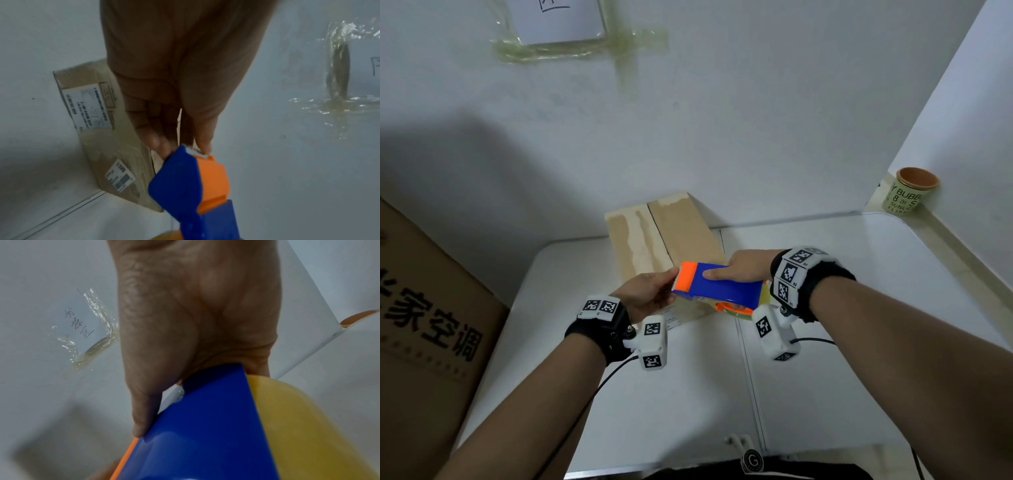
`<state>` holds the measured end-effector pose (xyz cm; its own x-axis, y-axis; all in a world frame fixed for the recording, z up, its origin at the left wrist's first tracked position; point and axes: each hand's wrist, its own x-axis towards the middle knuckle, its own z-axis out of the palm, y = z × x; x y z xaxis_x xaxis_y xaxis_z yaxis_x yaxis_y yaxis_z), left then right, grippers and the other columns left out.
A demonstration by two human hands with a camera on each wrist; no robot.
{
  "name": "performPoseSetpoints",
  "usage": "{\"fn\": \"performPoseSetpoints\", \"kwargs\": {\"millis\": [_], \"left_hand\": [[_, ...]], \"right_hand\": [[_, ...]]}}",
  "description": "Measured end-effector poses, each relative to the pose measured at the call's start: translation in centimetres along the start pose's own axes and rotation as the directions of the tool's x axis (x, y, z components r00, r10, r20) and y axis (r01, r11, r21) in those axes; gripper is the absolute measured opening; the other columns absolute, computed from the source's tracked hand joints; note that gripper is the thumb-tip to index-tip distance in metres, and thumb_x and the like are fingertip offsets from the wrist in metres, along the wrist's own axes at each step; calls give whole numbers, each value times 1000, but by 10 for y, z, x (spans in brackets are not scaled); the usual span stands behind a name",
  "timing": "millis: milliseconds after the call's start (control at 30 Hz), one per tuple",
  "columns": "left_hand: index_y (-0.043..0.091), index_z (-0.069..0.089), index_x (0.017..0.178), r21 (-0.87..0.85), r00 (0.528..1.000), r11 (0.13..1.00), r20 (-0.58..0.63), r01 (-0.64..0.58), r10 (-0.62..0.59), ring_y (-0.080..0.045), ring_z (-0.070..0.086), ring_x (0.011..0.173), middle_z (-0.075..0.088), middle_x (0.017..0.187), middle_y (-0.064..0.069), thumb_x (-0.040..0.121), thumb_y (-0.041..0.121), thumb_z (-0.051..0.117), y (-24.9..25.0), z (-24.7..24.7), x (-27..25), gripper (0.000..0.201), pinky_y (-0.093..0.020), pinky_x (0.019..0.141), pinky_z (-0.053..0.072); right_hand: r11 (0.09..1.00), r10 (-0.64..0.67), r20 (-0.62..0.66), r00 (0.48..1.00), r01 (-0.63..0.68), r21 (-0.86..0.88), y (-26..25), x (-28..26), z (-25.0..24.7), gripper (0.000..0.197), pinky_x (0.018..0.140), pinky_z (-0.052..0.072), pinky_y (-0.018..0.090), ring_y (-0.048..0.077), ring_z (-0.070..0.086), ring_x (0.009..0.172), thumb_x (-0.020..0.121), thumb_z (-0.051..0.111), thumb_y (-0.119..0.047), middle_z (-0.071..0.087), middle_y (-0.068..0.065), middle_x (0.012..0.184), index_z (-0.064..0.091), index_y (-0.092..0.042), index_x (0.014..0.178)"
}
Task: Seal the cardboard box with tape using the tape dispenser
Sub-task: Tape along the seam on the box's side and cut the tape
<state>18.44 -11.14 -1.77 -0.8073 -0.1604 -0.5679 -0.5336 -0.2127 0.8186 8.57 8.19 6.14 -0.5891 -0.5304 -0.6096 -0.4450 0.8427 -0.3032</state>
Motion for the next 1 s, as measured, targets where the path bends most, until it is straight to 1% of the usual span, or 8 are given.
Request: {"fn": "performPoseSetpoints", "kwargs": {"millis": [167,300,433,600,733,833,900,1000], "left_hand": [[18,65,67,-4,1000,1000,11,0,0,-15,48,59,56,63,-3,87,53,58,-13,-8,-2,40,-23,62,42],[14,66,67,-99,999,995,-22,22,-24,-16,49,57,56,65,-7,89,47,59,-21,-11,-1,40,-26,66,38],[12,64,72,-227,995,969,-6,100,-104,-13,50,58,57,67,-7,79,60,63,-28,-9,2,49,-24,68,40],[11,69,70,-200,998,978,-9,63,-66,-12,50,60,54,78,-10,81,18,69,-33,-6,0,13,-20,62,45],[9,73,77,-113,997,992,-63,-50,43,-13,53,62,59,78,-11,91,13,59,-35,-4,5,21,-18,58,51],[2,71,88,-82,991,992,-102,-97,88,-24,57,84,66,89,-17,93,12,57,-35,-9,6,19,-29,79,51],[-4,70,92,-50,984,990,-125,-130,123,-26,58,86,67,91,-19,93,10,56,-32,-12,5,19,-34,87,50],[-1,70,85,-94,947,977,-279,-193,161,-17,60,71,69,78,-11,91,10,60,-31,-28,-4,16,-21,72,54]], "right_hand": [[1000,-25,-18,1000,25,-4,-3,-2,2,67,74,43,27,23,60,83,88,35,-70,62,9,95,60,-8,93],[998,-67,-42,997,68,7,-6,-1,8,61,63,40,23,19,57,73,88,34,-71,60,6,81,54,-15,71],[995,-100,-48,994,100,8,-4,-1,10,58,60,38,22,12,52,62,87,37,-71,55,1,72,51,-18,68],[988,-121,-27,992,123,91,6,1,15,56,63,42,22,16,58,68,86,41,-69,62,6,82,54,-17,70],[994,-100,-62,993,102,25,7,6,20,59,58,38,23,13,53,58,85,44,-70,56,1,67,53,-16,64],[995,-101,-100,990,99,-31,1,9,23,58,57,36,25,13,49,57,85,46,-69,52,1,64,49,-16,61],[993,-115,-119,986,110,-45,-4,11,24,57,55,35,25,15,49,58,85,47,-68,50,0,63,47,-17,60],[989,-114,-122,986,102,-103,-2,11,19,57,53,34,25,20,51,65,85,48,-68,49,0,64,46,-16,62]]}}
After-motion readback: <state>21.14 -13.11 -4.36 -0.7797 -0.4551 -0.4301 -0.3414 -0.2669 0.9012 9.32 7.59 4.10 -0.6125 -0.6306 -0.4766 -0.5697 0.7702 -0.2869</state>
